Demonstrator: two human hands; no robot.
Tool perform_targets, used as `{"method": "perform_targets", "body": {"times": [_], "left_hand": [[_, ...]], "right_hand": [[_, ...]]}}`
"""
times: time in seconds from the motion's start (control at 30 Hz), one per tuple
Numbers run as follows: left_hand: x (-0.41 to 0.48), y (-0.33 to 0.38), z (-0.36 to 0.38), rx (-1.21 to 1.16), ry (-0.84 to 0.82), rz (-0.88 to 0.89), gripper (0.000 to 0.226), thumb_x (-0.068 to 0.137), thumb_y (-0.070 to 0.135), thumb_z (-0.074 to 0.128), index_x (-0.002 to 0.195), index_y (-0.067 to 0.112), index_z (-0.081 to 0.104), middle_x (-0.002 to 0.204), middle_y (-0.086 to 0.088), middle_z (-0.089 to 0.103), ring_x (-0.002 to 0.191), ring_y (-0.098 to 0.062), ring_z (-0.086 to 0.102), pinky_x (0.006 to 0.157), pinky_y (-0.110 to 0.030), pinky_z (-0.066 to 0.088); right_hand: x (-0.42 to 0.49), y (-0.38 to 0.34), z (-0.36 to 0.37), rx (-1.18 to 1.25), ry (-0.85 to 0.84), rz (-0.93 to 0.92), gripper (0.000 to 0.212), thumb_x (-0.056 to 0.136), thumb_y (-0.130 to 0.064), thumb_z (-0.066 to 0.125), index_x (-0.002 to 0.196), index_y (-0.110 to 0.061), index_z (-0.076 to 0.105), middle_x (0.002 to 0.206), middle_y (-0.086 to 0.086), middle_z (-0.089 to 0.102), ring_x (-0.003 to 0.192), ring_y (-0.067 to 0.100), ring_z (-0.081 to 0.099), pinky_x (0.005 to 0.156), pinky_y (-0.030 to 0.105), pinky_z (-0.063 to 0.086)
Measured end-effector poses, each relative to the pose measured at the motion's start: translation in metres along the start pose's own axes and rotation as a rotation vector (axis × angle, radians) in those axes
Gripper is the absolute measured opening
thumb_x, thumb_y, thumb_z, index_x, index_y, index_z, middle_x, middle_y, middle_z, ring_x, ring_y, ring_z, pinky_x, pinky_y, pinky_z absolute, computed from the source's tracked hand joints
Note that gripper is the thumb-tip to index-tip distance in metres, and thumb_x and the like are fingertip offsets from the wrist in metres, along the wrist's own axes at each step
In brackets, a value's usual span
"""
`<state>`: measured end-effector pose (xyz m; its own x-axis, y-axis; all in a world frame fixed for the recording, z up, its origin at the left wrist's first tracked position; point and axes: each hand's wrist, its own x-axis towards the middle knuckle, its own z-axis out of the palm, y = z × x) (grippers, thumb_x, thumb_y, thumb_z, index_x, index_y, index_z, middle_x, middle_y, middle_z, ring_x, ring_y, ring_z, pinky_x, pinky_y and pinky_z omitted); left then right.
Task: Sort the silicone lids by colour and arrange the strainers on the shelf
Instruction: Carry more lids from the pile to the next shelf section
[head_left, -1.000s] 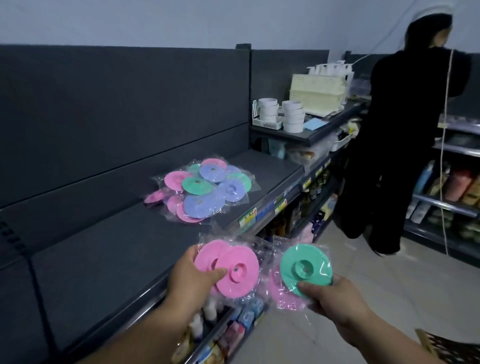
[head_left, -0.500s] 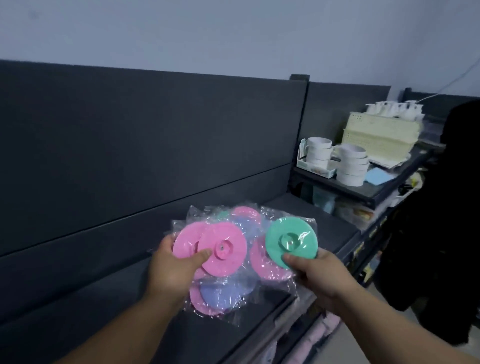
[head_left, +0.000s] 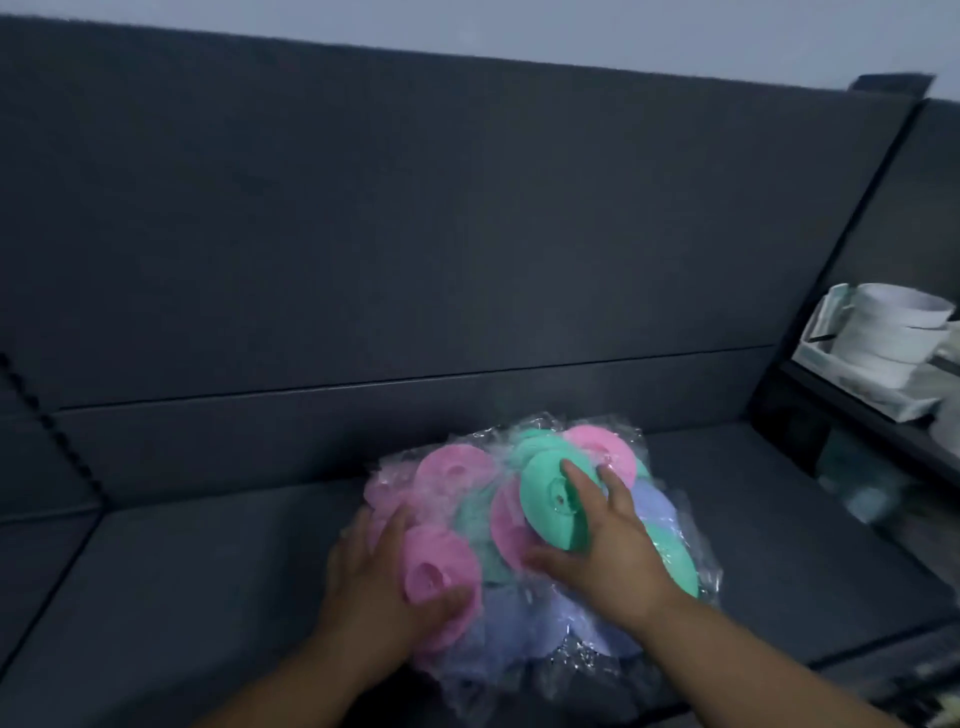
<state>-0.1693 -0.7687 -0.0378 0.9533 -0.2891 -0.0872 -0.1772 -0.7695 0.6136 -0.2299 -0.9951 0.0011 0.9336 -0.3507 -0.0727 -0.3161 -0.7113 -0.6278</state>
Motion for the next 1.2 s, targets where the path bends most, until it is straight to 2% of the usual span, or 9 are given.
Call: {"method": "perform_targets", "body": {"times": [0.07, 0.17, 0.33, 0.43, 0.63, 0.77, 0.9, 1.0, 1.2], "left_hand": [[0.0, 0.003, 0.012, 0.08, 0.004, -0.052, 0.125, 0.038, 0.096, 0.033, 0.147, 0.043, 0.001, 0.159, 0.001, -0.002, 0.146, -0.024, -0.001, 0.119, -0.037, 0.004], [0.006, 0.003, 0.026, 0.089, 0.054, -0.092, 0.126, 0.031, 0.105, 0.024, 0.141, 0.052, -0.002, 0.159, 0.004, 0.003, 0.146, -0.026, 0.004, 0.117, -0.044, 0.012], [0.012, 0.029, 0.035, 0.06, 0.011, -0.131, 0.118, 0.04, 0.093, 0.036, 0.143, 0.052, -0.003, 0.16, 0.005, -0.005, 0.147, -0.027, -0.006, 0.118, -0.05, 0.009], [0.015, 0.049, 0.042, 0.026, -0.028, -0.084, 0.119, 0.043, 0.088, 0.038, 0.147, 0.045, -0.001, 0.16, 0.005, -0.005, 0.147, -0.023, -0.006, 0.119, -0.043, 0.006], [0.007, 0.063, 0.042, -0.14, -0.011, 0.068, 0.101, 0.068, 0.055, 0.075, 0.148, 0.04, 0.014, 0.159, 0.007, 0.007, 0.145, -0.013, 0.012, 0.114, -0.023, 0.017], [-0.004, 0.068, 0.042, 0.025, 0.077, 0.056, 0.113, 0.046, 0.083, 0.04, 0.147, 0.043, 0.009, 0.158, 0.013, -0.007, 0.146, -0.015, -0.003, 0.119, -0.033, 0.008], [-0.008, 0.061, 0.055, 0.26, 0.008, 0.155, 0.102, 0.053, 0.08, 0.021, 0.147, 0.044, 0.007, 0.159, 0.007, -0.009, 0.147, -0.02, -0.003, 0.119, -0.032, 0.002], [-0.004, 0.058, 0.058, 0.269, -0.009, 0.166, 0.102, 0.053, 0.078, 0.024, 0.148, 0.04, 0.014, 0.16, 0.002, 0.001, 0.147, -0.022, 0.003, 0.12, -0.032, 0.004], [-0.023, 0.045, 0.033, 0.215, 0.157, 0.04, 0.097, 0.055, 0.08, 0.02, 0.145, 0.043, 0.024, 0.158, 0.009, 0.009, 0.146, -0.014, 0.009, 0.119, -0.031, 0.011]], "right_hand": [[0.01, 0.008, -0.004, -0.061, -0.004, -0.057, 0.099, 0.069, -0.059, 0.073, 0.147, -0.045, 0.014, 0.158, -0.011, -0.005, 0.142, 0.022, 0.023, 0.113, 0.031, 0.028], [0.023, 0.02, -0.011, -0.136, -0.023, -0.125, 0.094, 0.074, -0.056, 0.07, 0.146, -0.044, 0.012, 0.158, -0.006, -0.002, 0.137, 0.03, 0.029, 0.11, 0.036, 0.034], [0.039, 0.046, -0.029, -0.196, -0.02, -0.158, 0.093, 0.074, -0.053, 0.07, 0.147, -0.042, 0.013, 0.159, 0.003, 0.006, 0.136, 0.032, 0.034, 0.107, 0.038, 0.038], [0.044, 0.059, -0.042, -0.205, 0.007, -0.125, 0.093, 0.074, -0.05, 0.071, 0.147, -0.037, 0.015, 0.158, 0.006, 0.008, 0.136, 0.033, 0.032, 0.108, 0.039, 0.037], [0.035, 0.059, -0.061, -0.328, 0.072, -0.1, 0.085, 0.081, -0.049, 0.057, 0.149, -0.034, 0.009, 0.159, 0.0, -0.003, 0.146, 0.027, 0.004, 0.116, 0.047, 0.018], [0.02, 0.044, -0.055, -0.316, 0.095, -0.244, 0.076, 0.085, -0.053, 0.049, 0.148, -0.041, 0.008, 0.159, -0.006, -0.007, 0.147, 0.022, -0.007, 0.117, 0.05, 0.001], [0.011, 0.044, -0.049, -0.435, -0.023, -0.351, 0.08, 0.083, -0.06, 0.051, 0.147, -0.044, 0.007, 0.159, -0.009, -0.011, 0.146, 0.02, -0.012, 0.118, 0.048, -0.004], [0.01, 0.045, -0.045, -0.454, -0.035, -0.336, 0.079, 0.083, -0.061, 0.052, 0.147, -0.042, 0.011, 0.16, -0.007, -0.006, 0.147, 0.021, -0.008, 0.118, 0.049, -0.003], [0.009, 0.016, -0.028, -0.422, -0.044, -0.482, 0.074, 0.078, -0.065, 0.039, 0.146, -0.044, 0.017, 0.159, -0.012, 0.001, 0.147, 0.016, -0.002, 0.117, 0.045, -0.002]]}}
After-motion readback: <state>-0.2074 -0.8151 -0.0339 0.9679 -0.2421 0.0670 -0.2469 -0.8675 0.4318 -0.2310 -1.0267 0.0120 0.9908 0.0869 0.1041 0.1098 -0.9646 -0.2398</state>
